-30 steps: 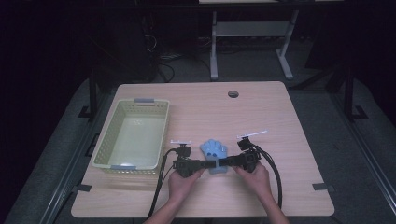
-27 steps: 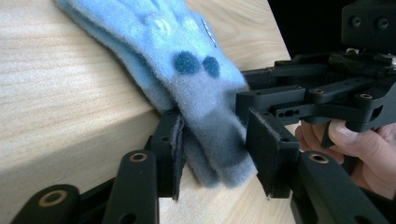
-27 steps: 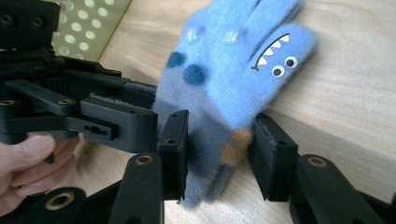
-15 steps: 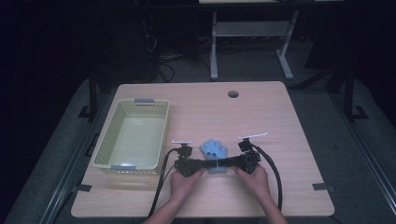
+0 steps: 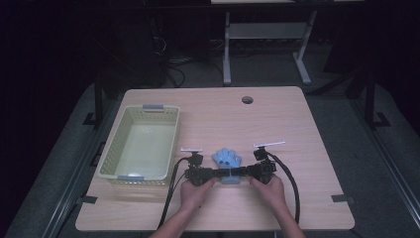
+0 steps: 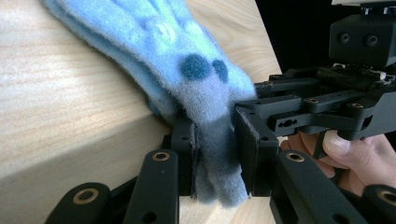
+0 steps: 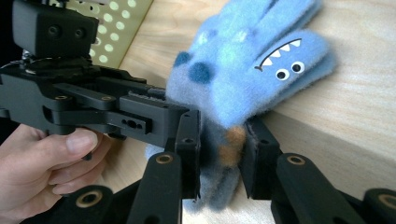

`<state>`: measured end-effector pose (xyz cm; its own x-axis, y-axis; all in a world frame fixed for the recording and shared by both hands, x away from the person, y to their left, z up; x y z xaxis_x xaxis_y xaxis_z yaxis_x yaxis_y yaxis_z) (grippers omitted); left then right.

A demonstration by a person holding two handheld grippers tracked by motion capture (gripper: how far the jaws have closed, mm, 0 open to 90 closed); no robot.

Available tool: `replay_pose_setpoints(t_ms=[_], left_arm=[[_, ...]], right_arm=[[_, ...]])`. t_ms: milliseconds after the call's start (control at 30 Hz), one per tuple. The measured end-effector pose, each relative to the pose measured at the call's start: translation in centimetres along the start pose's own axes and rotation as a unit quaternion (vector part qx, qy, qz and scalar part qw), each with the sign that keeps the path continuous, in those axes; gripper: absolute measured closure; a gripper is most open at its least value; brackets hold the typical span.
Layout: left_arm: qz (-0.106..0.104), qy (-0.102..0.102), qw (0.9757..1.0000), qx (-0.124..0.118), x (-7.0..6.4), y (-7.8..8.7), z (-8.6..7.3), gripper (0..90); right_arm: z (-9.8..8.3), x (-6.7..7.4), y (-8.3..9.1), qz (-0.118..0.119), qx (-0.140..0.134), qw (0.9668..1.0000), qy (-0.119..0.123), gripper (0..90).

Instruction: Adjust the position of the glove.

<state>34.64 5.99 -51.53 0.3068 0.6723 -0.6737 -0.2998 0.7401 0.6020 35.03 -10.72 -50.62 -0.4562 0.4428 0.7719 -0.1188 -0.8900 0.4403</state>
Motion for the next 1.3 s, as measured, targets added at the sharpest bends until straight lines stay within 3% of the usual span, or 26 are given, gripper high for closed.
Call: replay_pose_setpoints(t_ms=[167, 900, 1167, 1300], left_arm=[[-0.002, -0.002, 1.0, -0.003, -0.1, 0.1, 0.2, 70.2], [-0.007, -0.05, 0.9987, -0.004, -2.1, 1.1, 1.8, 70.4], [-0.009, -0.06, 0.9981, -0.009, -2.8, 1.4, 2.2, 70.4], [-0.009, -0.061, 0.9981, -0.009, -2.8, 1.5, 2.3, 70.4]], right_arm=[[0.1, 0.1, 0.1, 0.003, -0.006, 1.0, 0.0, 72.5], [0.8, 1.5, 1.8, 0.022, -0.038, 0.999, 0.006, 72.8], [1.3, 2.4, 2.5, 0.01, -0.034, 0.9992, 0.021, 72.9], [1.5, 2.4, 2.4, 0.013, -0.034, 0.9992, 0.016, 72.9]])
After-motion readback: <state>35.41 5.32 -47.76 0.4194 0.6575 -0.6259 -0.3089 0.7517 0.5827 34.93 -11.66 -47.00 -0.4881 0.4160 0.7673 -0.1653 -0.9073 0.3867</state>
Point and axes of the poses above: each handheld gripper's, and its own axes: y roughly backward along the jaws, z roughly out of its top, x roughly to its left, the point moved 5 cm from there along -y, roughly forward along the jaws, and after that the axes turned 12 degrees about z, right-handed, at the moved point
